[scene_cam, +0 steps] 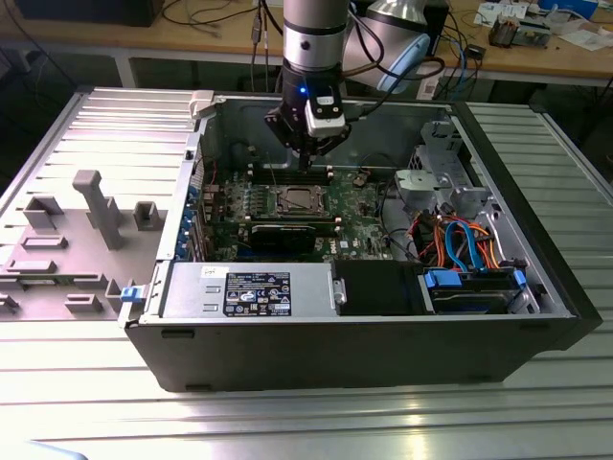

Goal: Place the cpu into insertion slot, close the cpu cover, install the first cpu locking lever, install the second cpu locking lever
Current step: 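Install the first cpu locking lever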

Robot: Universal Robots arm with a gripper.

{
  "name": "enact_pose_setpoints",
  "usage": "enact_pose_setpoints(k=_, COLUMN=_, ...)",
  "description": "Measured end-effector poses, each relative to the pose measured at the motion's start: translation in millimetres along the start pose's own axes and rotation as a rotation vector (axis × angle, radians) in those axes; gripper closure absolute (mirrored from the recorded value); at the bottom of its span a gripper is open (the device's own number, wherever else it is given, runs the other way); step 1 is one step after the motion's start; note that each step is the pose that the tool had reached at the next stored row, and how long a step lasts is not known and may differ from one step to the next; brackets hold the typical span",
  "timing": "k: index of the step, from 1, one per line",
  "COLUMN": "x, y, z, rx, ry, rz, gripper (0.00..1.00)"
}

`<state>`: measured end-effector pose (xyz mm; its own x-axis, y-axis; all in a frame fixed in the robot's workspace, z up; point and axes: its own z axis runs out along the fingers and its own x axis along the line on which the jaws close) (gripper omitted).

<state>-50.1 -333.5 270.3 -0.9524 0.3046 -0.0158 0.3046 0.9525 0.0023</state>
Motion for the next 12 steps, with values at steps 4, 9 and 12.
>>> enact_pose_setpoints(k=4, x=0.0, y=0.0, z=0.1, rx=-0.0009, ry=0.0001, rz=-0.055, gripper=0.89)
enact_pose_setpoints(k=9, x=2.4, y=-0.8, z=0.0, rx=-0.0014, ry=0.0002, rz=-0.087, gripper=0.89)
enact_pose_setpoints(k=12, x=6.2, y=-2.0, z=0.0, rx=-0.0015, ry=0.0002, rz=-0.091, gripper=0.89)
